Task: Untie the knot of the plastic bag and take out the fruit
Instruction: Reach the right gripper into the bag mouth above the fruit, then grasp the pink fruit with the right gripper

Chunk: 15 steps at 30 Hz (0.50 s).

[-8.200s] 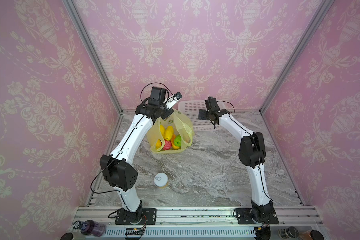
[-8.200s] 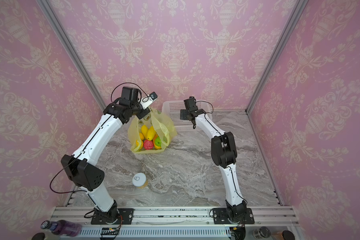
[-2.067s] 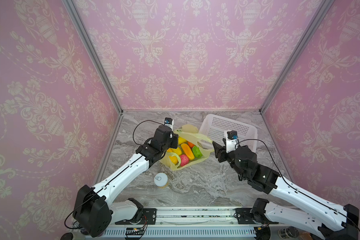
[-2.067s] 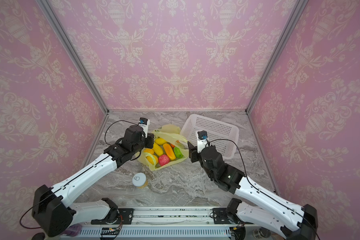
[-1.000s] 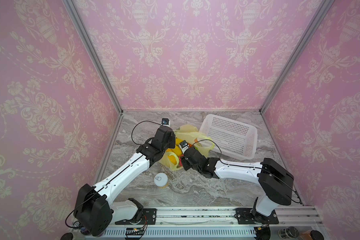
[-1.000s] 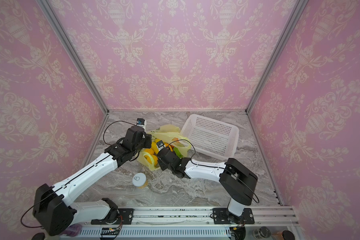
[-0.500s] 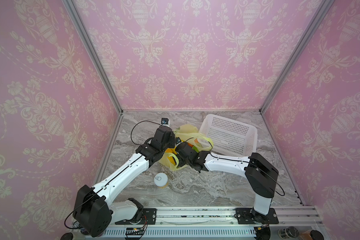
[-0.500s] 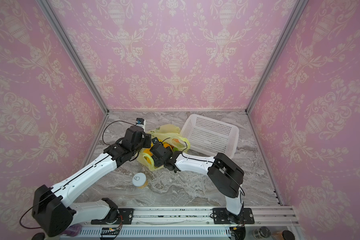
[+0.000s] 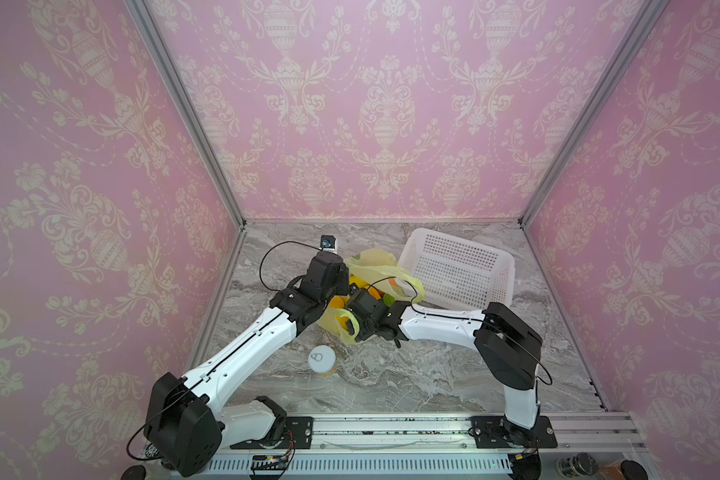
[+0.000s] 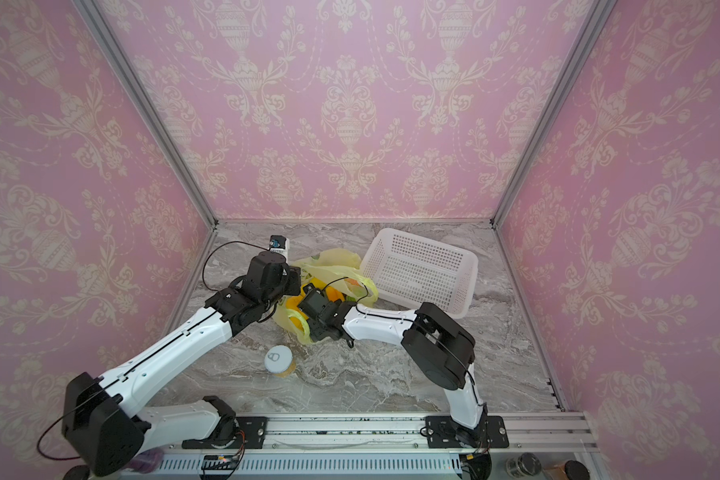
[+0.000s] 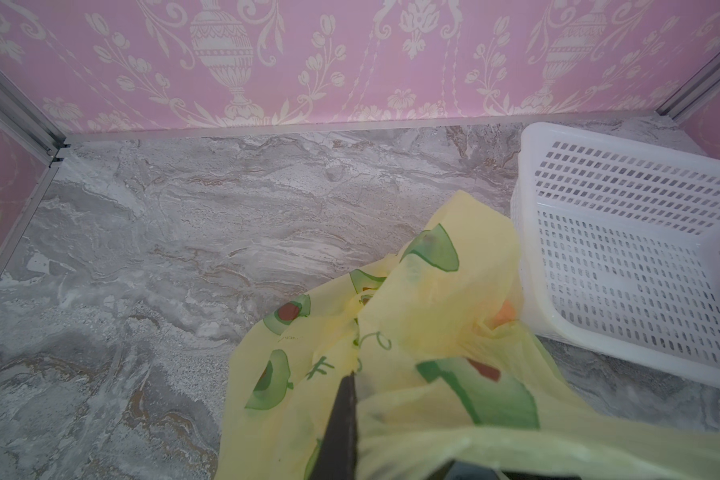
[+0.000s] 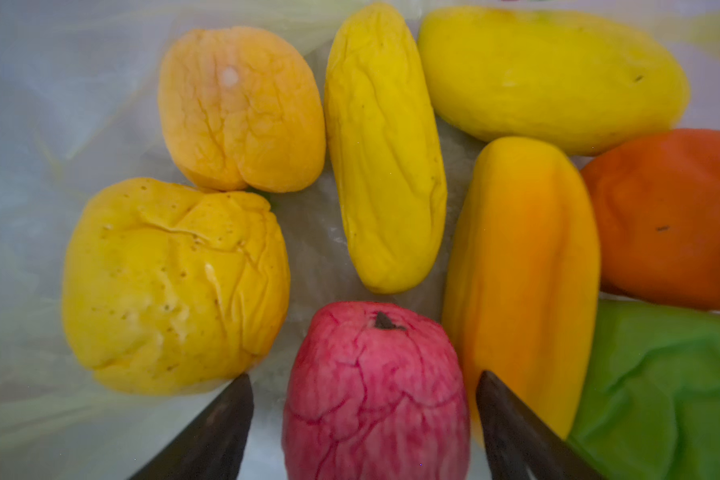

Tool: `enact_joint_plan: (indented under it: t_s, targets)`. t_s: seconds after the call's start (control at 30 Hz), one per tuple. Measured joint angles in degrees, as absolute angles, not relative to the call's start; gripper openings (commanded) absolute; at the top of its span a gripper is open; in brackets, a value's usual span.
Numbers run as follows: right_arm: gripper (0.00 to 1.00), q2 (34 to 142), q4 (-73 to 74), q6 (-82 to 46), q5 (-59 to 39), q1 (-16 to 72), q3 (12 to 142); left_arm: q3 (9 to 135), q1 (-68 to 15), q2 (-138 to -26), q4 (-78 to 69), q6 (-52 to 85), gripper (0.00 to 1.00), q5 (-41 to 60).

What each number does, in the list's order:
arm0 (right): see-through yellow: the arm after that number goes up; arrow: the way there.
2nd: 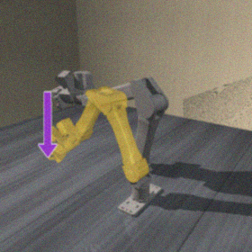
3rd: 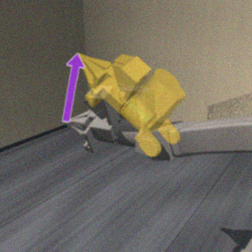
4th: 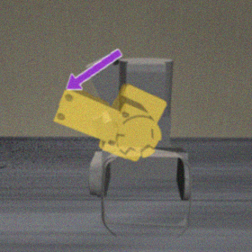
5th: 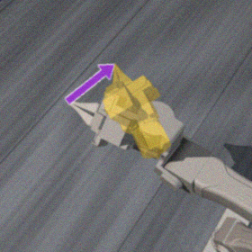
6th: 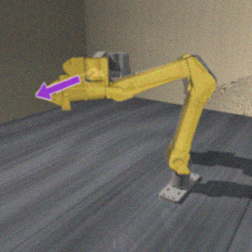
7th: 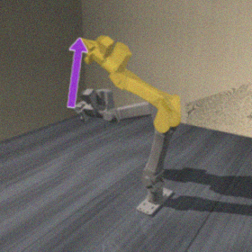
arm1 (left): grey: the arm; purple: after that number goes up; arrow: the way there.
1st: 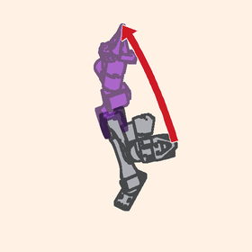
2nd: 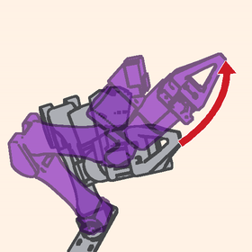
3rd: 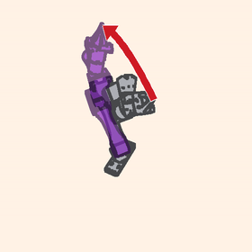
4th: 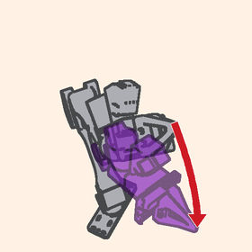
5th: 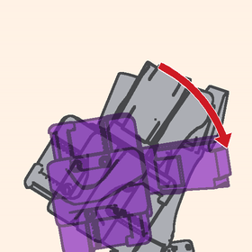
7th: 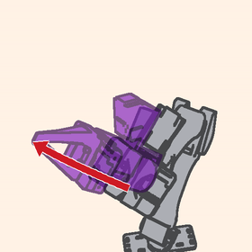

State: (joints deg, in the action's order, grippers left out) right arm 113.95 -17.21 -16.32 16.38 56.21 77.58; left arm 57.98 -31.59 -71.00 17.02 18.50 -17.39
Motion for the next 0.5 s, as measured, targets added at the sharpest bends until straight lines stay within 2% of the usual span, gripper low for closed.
enact_joint_plan:
  t_s: [0.23,0.5]
  targets:
    - [0.53,115.68,-18.83,-16.38,16.25,56.21,79.18,57.98,-31.59,-70.96,17.04,18.5,0.0,-17.39]
    - [0.42,109.36,-18.76,-16.56,14.7,56.23,74.65,57.98,-31.59,-70.96,17.02,18.5,0.0,-17.39]
